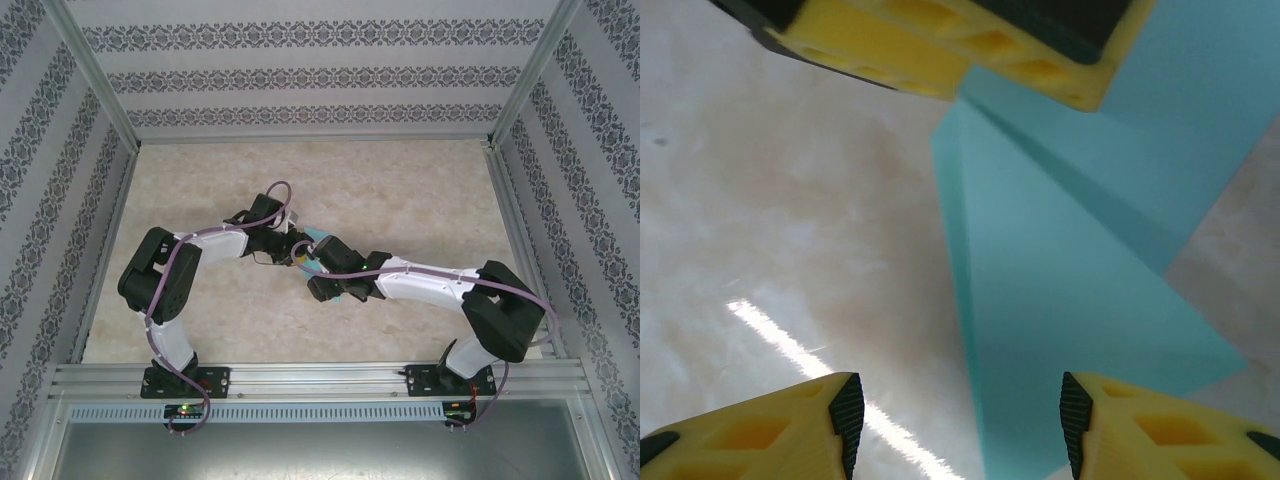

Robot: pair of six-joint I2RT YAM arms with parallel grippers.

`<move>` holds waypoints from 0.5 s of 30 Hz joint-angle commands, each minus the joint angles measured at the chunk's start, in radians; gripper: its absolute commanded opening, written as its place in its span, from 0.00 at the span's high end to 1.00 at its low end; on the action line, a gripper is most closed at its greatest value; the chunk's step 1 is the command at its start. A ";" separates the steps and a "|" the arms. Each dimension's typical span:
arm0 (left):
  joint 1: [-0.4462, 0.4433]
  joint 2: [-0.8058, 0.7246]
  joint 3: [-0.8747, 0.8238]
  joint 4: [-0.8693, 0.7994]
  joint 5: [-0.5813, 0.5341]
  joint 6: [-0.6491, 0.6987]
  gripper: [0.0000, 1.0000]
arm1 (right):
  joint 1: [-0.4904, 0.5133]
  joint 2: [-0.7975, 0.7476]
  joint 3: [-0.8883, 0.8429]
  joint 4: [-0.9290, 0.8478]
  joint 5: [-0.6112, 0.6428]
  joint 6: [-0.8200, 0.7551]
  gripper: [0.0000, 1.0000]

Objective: Fold a paper plane with a square sheet of paper (fold left side to right side)
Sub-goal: Fourth fold the wing at the center of the table.

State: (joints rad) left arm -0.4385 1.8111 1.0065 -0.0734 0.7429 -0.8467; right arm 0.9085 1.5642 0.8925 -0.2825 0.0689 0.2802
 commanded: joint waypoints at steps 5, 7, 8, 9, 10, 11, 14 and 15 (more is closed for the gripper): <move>-0.011 -0.037 0.042 -0.025 0.030 -0.016 0.65 | 0.028 0.055 0.019 0.057 0.123 -0.036 0.47; -0.011 -0.038 0.044 -0.025 0.030 -0.019 0.65 | 0.035 0.065 0.015 0.060 0.134 -0.035 0.48; -0.011 -0.039 0.046 -0.026 0.030 -0.020 0.65 | 0.037 0.066 0.010 0.059 0.138 -0.033 0.48; -0.011 -0.041 0.047 -0.029 0.029 -0.020 0.66 | 0.039 0.070 0.006 0.062 0.140 -0.030 0.48; -0.011 -0.042 0.046 -0.028 0.027 -0.022 0.66 | 0.040 0.074 0.002 0.063 0.144 -0.027 0.48; -0.011 -0.044 0.048 -0.028 0.027 -0.023 0.67 | 0.041 0.076 0.000 0.065 0.150 -0.025 0.48; -0.011 -0.050 0.049 -0.031 0.025 -0.023 0.69 | 0.042 0.090 -0.005 0.069 0.158 -0.017 0.51; -0.011 -0.052 0.052 -0.034 0.024 -0.023 0.70 | 0.043 0.097 -0.003 0.071 0.161 -0.017 0.52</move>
State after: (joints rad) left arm -0.4385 1.7977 1.0348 -0.0814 0.7559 -0.8547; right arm 0.9405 1.6394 0.8925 -0.2276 0.1898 0.2619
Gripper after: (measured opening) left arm 0.304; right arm 0.489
